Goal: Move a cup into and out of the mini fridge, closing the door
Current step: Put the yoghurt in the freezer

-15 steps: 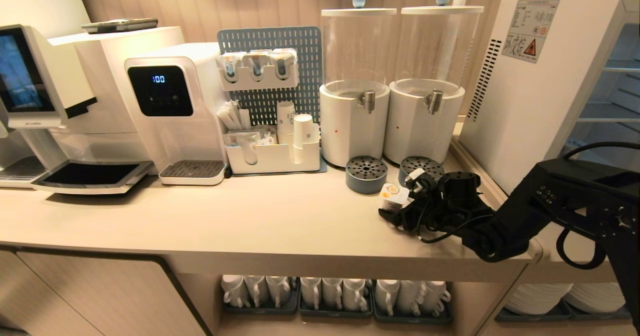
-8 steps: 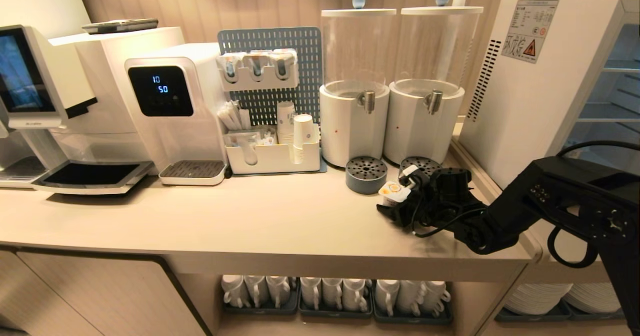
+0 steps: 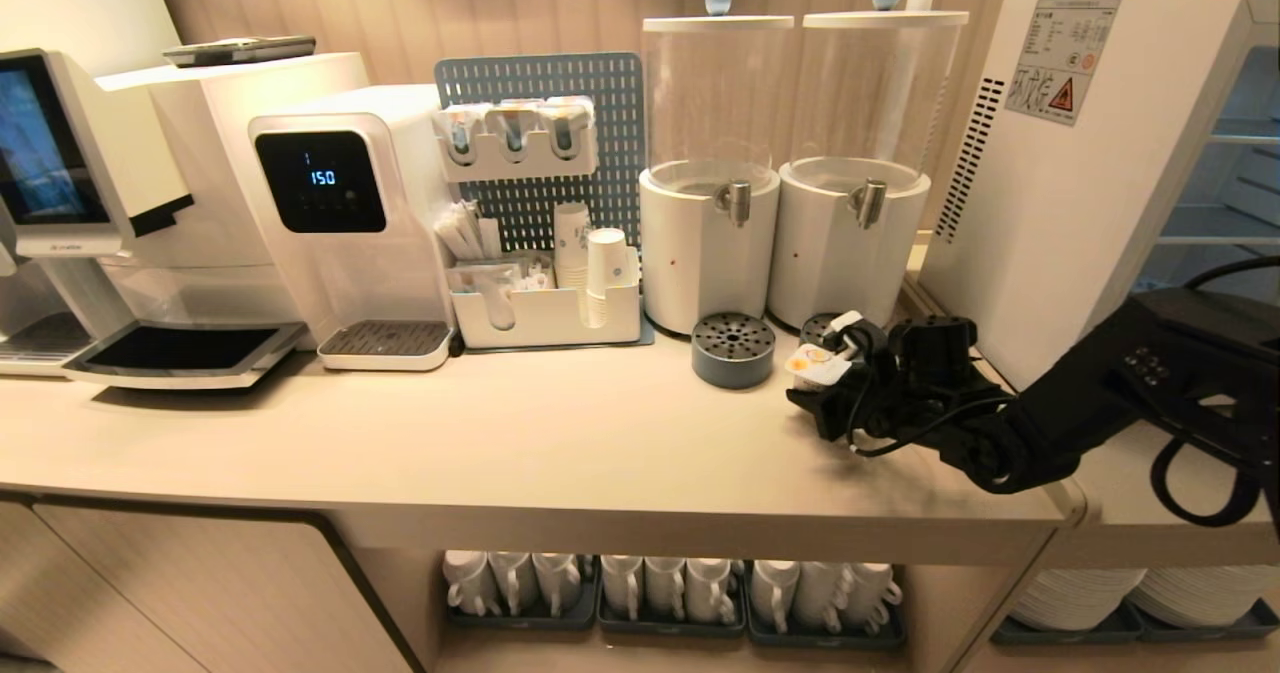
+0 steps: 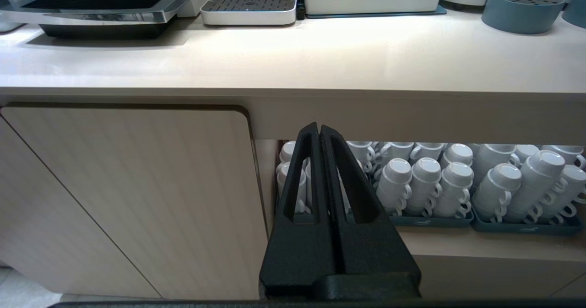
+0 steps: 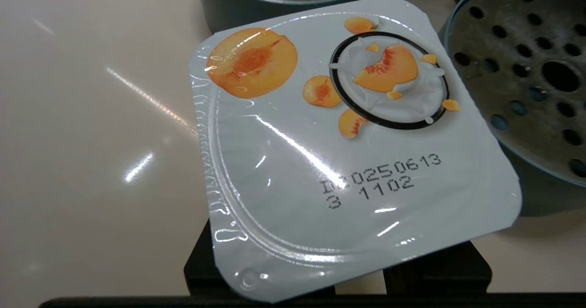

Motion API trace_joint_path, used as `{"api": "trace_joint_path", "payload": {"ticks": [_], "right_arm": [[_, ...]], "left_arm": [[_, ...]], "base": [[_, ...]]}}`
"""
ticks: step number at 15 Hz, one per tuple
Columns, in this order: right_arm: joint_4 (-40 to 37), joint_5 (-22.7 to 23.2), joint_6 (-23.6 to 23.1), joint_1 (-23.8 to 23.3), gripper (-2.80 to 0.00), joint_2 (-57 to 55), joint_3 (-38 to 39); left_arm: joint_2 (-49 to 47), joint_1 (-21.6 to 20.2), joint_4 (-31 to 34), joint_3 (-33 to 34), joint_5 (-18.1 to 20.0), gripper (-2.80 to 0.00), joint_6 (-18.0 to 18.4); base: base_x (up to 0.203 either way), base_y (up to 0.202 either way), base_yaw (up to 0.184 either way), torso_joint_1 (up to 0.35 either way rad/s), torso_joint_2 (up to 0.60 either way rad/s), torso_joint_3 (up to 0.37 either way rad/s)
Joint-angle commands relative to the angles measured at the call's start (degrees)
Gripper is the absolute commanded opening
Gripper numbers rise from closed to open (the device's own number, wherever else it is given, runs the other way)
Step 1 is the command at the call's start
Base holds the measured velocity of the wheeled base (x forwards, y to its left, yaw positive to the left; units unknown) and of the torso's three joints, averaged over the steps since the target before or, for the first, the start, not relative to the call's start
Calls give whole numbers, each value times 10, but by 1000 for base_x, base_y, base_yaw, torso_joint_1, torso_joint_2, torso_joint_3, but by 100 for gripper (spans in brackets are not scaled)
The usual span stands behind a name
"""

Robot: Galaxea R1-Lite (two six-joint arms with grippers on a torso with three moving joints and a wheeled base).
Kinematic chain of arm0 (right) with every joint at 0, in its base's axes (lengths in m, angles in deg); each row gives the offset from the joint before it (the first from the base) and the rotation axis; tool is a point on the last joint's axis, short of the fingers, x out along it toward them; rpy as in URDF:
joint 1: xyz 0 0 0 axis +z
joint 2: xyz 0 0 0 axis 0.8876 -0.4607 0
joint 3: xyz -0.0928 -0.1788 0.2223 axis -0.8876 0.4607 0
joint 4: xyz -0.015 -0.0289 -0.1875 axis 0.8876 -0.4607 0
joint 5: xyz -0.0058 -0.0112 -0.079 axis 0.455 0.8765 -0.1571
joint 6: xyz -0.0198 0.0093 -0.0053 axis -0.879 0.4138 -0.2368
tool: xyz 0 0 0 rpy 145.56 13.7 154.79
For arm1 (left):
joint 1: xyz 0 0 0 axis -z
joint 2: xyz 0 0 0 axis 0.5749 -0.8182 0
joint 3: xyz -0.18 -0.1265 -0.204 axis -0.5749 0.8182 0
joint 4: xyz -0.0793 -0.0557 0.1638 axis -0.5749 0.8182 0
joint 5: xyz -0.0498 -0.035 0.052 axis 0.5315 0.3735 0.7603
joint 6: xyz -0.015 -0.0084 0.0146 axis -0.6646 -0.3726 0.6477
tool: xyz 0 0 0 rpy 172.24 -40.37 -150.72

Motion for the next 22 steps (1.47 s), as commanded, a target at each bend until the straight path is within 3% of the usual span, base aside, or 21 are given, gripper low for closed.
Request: {"api": "trace_joint_path", "payload": {"ticks": [1,4,8,13,17,20,22], "right_arm": [[3,3,1,-8,-280,89,32],[-9,10,4,-21,-280,224,112],[-81,32,5,-36,-280,455,224],[-305,81,11,-104,-280,775,269],[-453,74,29,-143,-280,1012,307],[-569,66,46,-142,-280,1162,328],[-632,32,66,-139,-280,1262,341]], "left_arm": [[-1,0,0,1,0,-280,0],[-1,0,0,1,0,-280,0],[-1,0,0,2,0,-280,1],[-1,0,0,1,0,-280,1],[-1,0,0,1,0,-280,0],[-1,0,0,2,0,-280,0],[-1,0,0,1,0,-280,0]], "base": [[0,0,0,0,0,0],[0,0,0,0,0,0],[0,0,0,0,0,0],[0,0,0,0,0,0],[0,0,0,0,0,0],[0,0,0,0,0,0],[0,0,0,0,0,0]]}}
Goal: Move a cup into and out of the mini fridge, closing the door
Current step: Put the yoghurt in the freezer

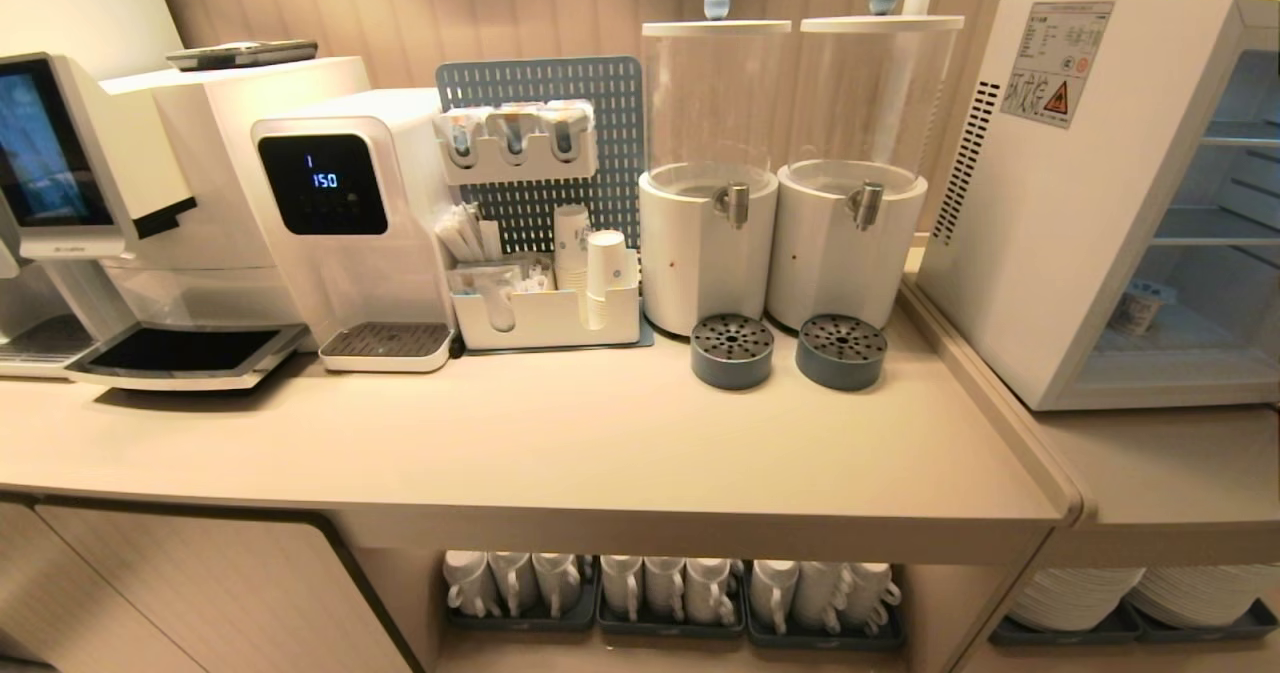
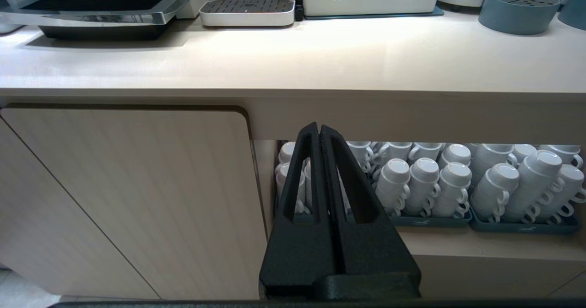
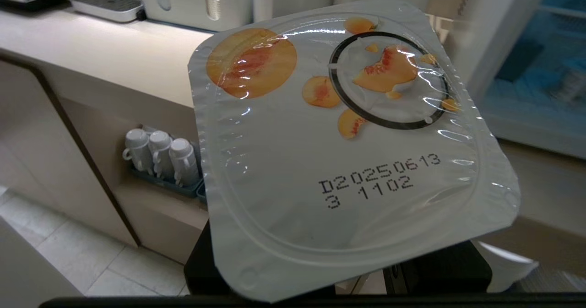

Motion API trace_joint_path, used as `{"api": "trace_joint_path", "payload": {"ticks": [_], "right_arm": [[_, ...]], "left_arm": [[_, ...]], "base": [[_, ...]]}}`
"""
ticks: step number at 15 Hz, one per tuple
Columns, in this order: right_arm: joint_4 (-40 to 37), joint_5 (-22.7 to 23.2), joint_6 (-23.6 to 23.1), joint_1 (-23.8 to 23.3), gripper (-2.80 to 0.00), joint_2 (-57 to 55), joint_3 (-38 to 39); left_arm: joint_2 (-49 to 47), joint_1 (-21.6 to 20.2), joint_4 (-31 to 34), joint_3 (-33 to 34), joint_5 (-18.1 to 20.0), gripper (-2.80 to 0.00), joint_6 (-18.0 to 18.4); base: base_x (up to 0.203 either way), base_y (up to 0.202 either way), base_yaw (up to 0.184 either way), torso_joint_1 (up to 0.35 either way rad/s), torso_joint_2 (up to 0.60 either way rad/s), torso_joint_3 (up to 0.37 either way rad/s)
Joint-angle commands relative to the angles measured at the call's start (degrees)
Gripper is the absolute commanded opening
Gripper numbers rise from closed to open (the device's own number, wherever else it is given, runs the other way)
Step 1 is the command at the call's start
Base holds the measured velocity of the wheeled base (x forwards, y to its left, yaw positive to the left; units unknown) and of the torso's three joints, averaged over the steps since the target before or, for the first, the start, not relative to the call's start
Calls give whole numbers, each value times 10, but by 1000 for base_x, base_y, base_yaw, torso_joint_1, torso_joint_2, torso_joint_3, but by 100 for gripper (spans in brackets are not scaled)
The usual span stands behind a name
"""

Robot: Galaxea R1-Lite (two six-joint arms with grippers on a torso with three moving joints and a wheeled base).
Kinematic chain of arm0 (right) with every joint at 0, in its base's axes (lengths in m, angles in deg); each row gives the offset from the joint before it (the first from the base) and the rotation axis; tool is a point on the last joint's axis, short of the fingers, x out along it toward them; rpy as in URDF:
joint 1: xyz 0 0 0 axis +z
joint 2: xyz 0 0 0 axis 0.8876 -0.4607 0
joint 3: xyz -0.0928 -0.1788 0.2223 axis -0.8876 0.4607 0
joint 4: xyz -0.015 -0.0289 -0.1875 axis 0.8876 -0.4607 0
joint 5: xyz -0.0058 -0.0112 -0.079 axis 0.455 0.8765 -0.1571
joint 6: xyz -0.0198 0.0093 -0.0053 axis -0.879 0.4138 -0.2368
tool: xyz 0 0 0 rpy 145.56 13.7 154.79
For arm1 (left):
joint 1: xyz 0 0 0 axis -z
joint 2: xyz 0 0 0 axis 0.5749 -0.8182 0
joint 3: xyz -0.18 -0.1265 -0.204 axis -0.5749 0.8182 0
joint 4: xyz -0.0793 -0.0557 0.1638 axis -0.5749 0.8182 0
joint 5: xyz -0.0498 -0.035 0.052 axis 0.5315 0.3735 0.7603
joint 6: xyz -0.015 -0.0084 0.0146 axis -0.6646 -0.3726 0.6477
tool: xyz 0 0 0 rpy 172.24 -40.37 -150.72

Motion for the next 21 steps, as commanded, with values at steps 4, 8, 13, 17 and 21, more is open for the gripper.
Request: {"api": "trace_joint_path", "payload": {"ticks": [4,8,13,17,21], "right_arm": [[10,-186,79,5,-280,161,106],[213,-228,53,5,-280,160,286],[69,-179,33,5,-280,159,246],[74,-180,52,6,-280,158,249],[74,-180,51,6,-280,159,249]], "left_arm": [[-1,0,0,2,-1,-280,0],[-1,0,0,1,-1,-280,-1],[-1,0,0,2,-1,-280,-1],[-1,0,0,1,0,-280,0],[-1,0,0,1,-1,-280,2]], "base": [[0,0,0,0,0,0],[0,0,0,0,0,0],[0,0,0,0,0,0],[0,0,0,0,0,0],[0,0,0,0,0,0]]}}
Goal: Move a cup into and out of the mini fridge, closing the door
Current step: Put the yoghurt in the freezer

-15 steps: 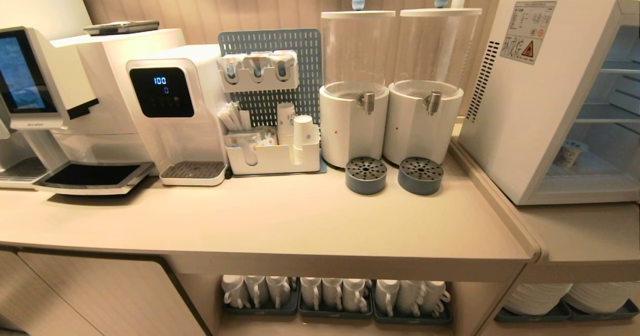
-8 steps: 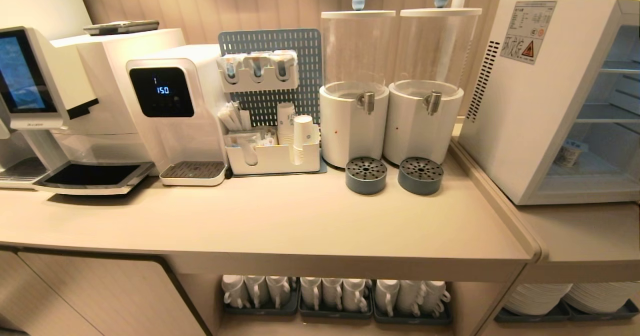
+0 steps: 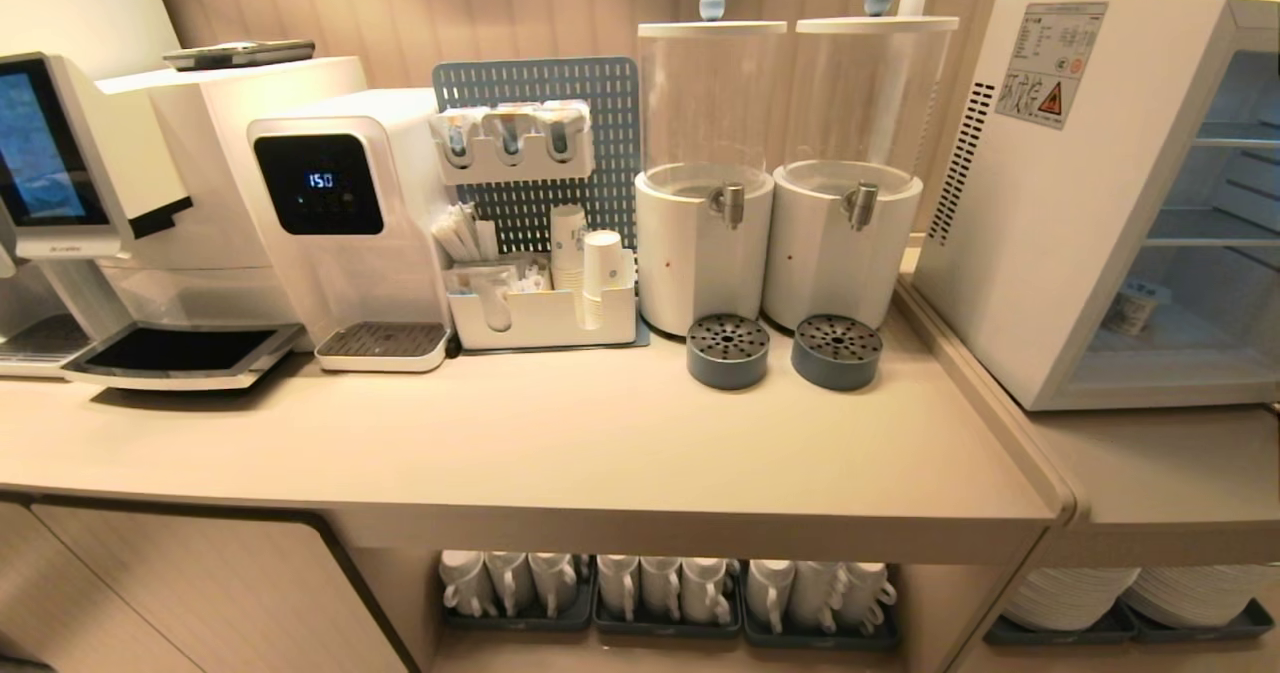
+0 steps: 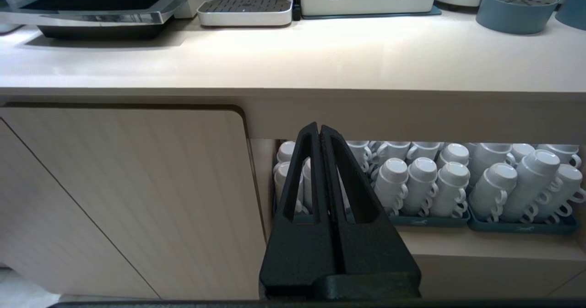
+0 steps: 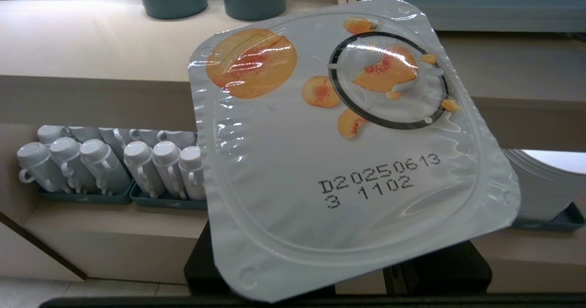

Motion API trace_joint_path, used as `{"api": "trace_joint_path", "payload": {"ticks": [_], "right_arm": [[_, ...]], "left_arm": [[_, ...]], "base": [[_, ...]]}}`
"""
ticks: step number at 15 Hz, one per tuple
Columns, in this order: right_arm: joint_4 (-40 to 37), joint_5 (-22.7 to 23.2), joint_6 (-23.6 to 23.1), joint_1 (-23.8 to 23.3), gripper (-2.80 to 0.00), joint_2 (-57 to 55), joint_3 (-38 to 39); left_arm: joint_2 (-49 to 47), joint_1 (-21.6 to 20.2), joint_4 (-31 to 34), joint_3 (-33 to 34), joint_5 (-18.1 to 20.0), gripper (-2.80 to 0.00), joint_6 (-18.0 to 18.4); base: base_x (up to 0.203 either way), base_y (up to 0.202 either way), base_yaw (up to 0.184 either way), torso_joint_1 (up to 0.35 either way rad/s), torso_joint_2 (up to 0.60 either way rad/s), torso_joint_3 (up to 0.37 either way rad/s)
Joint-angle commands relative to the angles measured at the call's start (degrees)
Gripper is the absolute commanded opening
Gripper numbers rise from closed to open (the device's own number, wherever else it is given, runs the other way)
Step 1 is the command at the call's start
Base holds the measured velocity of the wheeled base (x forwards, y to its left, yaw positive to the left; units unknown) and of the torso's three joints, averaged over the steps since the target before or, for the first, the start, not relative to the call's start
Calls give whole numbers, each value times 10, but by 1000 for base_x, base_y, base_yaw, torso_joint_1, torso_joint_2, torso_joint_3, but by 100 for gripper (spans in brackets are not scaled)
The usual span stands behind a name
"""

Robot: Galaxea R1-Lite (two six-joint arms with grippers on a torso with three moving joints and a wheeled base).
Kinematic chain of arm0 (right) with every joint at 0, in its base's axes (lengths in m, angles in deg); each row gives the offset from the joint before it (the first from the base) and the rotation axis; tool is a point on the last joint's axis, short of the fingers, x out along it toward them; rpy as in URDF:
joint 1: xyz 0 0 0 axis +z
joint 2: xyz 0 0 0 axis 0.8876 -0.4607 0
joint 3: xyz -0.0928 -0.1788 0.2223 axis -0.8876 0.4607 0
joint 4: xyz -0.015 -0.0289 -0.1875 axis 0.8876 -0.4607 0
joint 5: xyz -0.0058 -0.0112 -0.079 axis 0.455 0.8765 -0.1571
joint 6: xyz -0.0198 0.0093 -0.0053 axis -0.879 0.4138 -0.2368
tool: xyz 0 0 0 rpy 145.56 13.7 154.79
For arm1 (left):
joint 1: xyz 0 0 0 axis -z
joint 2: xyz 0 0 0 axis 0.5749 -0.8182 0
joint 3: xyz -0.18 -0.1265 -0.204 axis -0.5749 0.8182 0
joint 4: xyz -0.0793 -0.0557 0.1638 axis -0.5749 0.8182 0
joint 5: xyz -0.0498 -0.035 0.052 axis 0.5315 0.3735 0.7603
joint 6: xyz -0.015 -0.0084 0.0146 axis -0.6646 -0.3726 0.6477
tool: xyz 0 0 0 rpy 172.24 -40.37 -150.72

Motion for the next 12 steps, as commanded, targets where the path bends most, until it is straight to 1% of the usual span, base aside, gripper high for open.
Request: {"api": "trace_joint_path", "payload": {"ticks": [1,4,12], "right_arm": [[-1,1,0,1,-280,-1,0],[-1,1,0,0,-280,-1,0],[-1,1,-1,0,-280,-2,-1]], "left_arm": [[-1,-1,0,1,0,-280,0],[-1,-1,0,1,0,-280,0],[-1,-1,0,1,0,-280,0]], "base": [[-3,-77,10,-1,2,2],[0,-138,6,1,4,1],[0,-196,-2,5,6,0]]}}
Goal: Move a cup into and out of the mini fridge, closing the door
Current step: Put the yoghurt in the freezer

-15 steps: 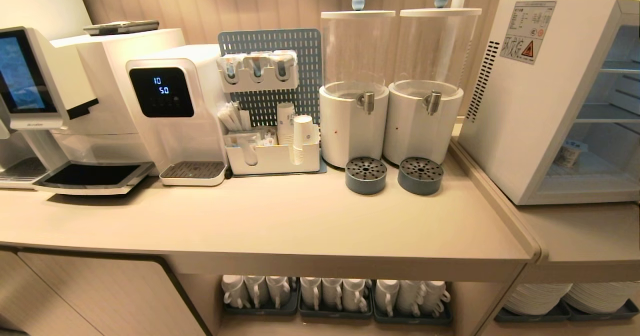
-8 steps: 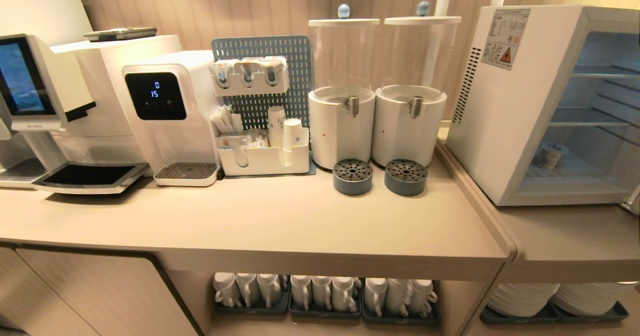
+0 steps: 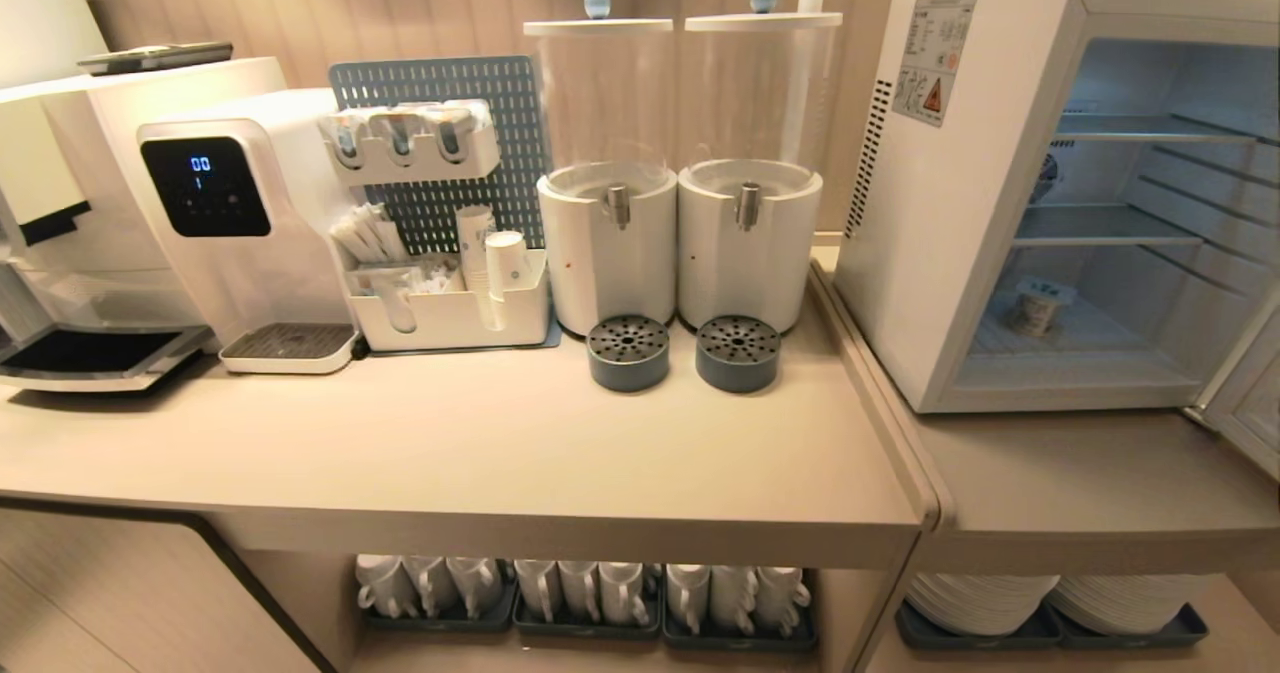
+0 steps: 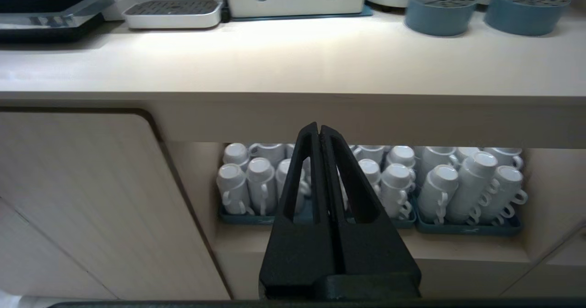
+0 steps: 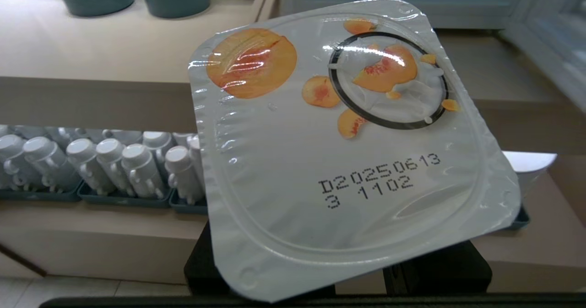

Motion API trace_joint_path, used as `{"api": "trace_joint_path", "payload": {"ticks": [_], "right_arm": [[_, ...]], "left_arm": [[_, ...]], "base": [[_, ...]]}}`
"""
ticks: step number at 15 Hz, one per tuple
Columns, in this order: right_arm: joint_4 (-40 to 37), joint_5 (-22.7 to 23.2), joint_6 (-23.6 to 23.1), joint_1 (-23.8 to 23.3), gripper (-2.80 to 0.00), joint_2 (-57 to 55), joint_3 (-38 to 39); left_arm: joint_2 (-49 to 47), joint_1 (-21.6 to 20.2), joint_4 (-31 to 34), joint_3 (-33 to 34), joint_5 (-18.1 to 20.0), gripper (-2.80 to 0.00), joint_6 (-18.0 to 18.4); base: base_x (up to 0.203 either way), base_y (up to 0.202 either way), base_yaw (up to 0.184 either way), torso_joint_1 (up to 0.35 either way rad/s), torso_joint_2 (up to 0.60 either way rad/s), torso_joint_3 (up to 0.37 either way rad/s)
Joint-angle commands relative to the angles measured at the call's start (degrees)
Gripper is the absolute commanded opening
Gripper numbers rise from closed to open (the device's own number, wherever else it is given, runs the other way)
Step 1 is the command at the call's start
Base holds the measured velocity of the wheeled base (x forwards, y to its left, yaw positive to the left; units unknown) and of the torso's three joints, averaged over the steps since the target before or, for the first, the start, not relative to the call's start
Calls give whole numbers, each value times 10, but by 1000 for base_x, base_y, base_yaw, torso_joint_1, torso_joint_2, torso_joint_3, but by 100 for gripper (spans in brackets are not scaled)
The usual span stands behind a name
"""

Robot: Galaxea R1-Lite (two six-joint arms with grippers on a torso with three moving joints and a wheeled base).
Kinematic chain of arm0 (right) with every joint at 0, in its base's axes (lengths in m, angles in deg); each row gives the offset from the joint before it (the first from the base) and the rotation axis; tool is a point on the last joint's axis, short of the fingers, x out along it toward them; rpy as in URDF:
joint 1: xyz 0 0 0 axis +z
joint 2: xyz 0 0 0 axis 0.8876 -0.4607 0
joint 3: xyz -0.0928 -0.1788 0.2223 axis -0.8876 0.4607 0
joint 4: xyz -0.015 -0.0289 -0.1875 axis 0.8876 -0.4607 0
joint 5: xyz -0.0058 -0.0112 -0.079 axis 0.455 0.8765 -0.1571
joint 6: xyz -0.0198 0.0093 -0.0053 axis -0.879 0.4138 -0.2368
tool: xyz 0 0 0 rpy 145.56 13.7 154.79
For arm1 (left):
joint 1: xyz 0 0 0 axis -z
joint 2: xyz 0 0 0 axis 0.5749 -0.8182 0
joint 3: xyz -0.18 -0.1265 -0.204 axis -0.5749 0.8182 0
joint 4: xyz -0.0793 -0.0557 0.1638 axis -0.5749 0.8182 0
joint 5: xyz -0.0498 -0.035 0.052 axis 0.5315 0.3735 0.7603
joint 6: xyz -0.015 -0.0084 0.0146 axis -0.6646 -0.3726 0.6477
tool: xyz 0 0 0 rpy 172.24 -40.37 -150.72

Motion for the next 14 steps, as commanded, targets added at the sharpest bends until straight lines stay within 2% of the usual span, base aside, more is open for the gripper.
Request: {"api": "trace_joint_path", "payload": {"ticks": [1,8,14], "right_arm": [[0,0,0,-1,-280,-1,0],[-1,0,-1,0,-280,-2,0],[-1,0,0,-1,-280,-1,0]], "left_arm": [[-1,0,0,1,0,-280,0],[-1,0,0,1,0,-280,-3],[-1,0,0,1,0,-280,-4]], "base": [[0,-198,-3,2,2,2],[0,-189,-2,1,2,4],[0,-17,-1,1,0,1]]}}
